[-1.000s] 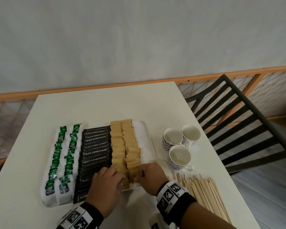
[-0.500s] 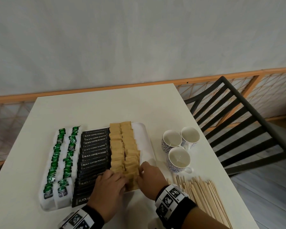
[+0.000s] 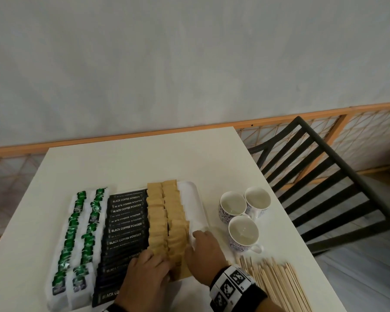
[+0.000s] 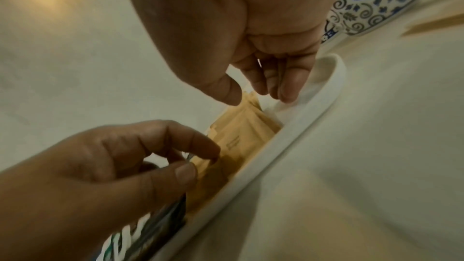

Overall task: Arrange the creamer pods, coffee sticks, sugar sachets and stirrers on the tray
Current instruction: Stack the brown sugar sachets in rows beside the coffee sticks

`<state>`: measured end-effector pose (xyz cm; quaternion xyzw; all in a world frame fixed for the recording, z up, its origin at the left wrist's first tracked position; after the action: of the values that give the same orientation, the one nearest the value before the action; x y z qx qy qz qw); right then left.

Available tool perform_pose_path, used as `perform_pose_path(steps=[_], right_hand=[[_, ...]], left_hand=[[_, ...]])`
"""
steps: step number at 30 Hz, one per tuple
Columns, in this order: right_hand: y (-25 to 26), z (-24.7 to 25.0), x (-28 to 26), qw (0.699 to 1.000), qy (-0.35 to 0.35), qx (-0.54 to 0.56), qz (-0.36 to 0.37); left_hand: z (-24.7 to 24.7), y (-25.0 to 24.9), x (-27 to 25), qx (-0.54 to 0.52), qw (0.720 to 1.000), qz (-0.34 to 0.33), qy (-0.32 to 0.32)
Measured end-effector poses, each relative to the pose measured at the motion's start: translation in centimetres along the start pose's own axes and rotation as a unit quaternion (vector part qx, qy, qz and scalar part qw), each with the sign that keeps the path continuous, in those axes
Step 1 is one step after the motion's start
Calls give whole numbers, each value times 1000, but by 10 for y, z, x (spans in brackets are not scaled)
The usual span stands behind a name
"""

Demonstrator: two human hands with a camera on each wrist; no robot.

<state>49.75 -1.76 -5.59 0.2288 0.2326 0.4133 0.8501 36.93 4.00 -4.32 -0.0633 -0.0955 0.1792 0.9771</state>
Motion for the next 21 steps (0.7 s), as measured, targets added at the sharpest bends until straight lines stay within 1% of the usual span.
perform_pose_path(steps=[2, 4, 5, 7, 9, 10, 11, 12, 13, 15, 16, 18, 19, 20, 21], right_hand=[[1, 1, 11, 999, 6, 35, -19], [3, 0, 23, 998, 17, 57, -30], [3, -3, 28, 997, 26, 59, -38], [2, -10, 35, 997, 38, 51, -44], [1, -15, 40, 997, 47, 44, -51], [1, -16, 41, 996, 49, 47, -53], [1, -16, 42, 996, 50, 54, -55], [2, -15, 43, 995, 52, 61, -55], [4, -16, 44, 995, 56, 64, -53], [7, -15, 44, 995, 64, 58, -41], [8, -13, 46, 995, 67, 55, -41], [6, -8, 51, 994, 66, 69, -56], [5, -5, 54, 992, 67, 79, -68], [4, -3, 57, 991, 67, 84, -79], [6, -3, 61, 991, 69, 85, -81]], left_hand=[[-3, 0, 1, -7, 1000, 3, 6], [-7, 2, 3, -10, 1000, -10, 17], [-6, 2, 6, -7, 1000, -12, 20], [-5, -1, 11, -31, 998, 3, 50], [-3, -2, 16, -9, 999, -4, 51], [-3, 0, 18, -15, 997, 5, 70], [-3, 2, 19, -18, 997, 19, 72], [-7, 6, 17, -39, 996, 32, 68], [-9, 7, 16, -36, 998, 27, 50], [-16, 13, 14, 8, 999, 31, 37], [-23, 16, 11, 17, 999, 29, 41], [-26, 13, 5, 11, 999, 16, 27], [-30, 11, 5, 9, 1000, 10, 0], [-27, 13, 8, 6, 1000, 4, -6], [-12, 16, 14, -14, 1000, -9, -11]])
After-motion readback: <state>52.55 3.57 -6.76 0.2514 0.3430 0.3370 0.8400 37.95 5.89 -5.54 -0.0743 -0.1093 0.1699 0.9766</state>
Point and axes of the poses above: each hand's wrist, its own x-axis towards the middle knuckle, its own z-axis out of the back of the hand, y = z × x, the point moved 8 cm from there along x, towards the middle knuckle, and after that the axes turned 1 degree about z, right-handed, at the moved point
